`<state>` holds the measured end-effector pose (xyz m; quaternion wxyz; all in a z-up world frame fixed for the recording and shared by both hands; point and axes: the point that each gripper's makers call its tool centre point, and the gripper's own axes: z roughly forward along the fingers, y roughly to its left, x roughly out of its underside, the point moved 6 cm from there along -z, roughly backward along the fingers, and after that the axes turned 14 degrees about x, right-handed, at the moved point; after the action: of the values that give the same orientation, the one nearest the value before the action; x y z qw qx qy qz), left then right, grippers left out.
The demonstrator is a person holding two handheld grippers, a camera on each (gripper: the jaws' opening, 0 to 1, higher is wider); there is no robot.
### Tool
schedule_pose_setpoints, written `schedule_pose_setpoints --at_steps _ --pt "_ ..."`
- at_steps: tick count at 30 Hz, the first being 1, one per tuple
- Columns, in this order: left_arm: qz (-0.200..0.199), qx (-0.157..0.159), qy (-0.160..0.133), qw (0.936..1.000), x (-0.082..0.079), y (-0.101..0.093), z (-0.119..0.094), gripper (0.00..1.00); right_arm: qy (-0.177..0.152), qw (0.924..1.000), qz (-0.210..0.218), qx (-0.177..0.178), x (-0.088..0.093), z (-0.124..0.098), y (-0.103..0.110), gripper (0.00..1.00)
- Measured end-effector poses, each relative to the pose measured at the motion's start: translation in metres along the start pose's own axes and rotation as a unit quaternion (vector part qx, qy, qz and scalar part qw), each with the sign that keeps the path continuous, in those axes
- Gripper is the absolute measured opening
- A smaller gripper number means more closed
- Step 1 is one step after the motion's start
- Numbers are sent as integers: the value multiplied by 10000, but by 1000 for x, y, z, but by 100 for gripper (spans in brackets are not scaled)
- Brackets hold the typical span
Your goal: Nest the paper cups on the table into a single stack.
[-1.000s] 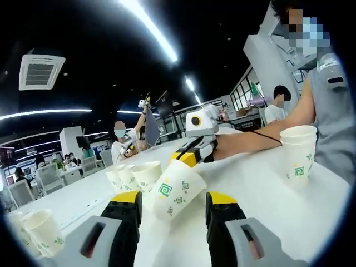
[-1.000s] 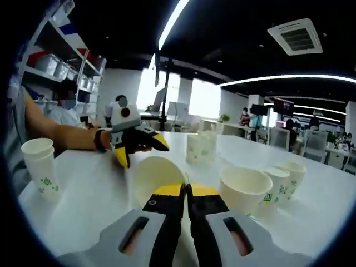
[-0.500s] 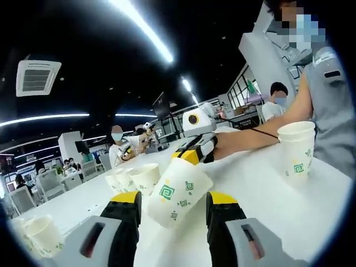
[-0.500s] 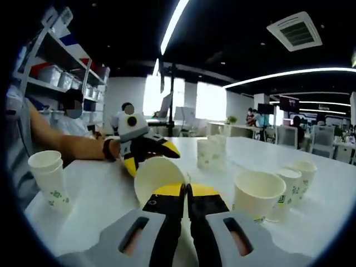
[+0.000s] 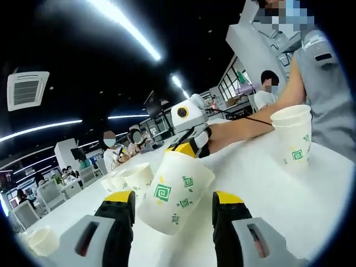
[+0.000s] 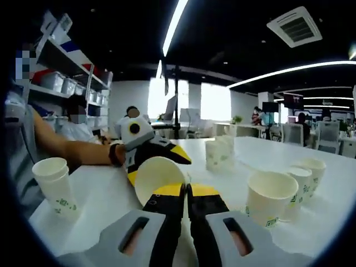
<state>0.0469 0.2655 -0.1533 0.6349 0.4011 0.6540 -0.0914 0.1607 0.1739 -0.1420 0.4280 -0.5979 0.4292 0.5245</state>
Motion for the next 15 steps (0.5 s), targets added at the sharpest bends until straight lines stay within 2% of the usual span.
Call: schedule_pose_setpoints --at_steps 6,11,15 --pt "-26 0 12 10000 0 1 0 57 -11 10000 -31 -83 1 1 5 3" --pt "-137 73 -35 9999 1 -1 1 47 -163 9998 36 -132 -2 -2 6 4" --pt "-283 234 -284 9989 -6 -7 4 43 -187 9997 48 -144 -2 -3 7 4"
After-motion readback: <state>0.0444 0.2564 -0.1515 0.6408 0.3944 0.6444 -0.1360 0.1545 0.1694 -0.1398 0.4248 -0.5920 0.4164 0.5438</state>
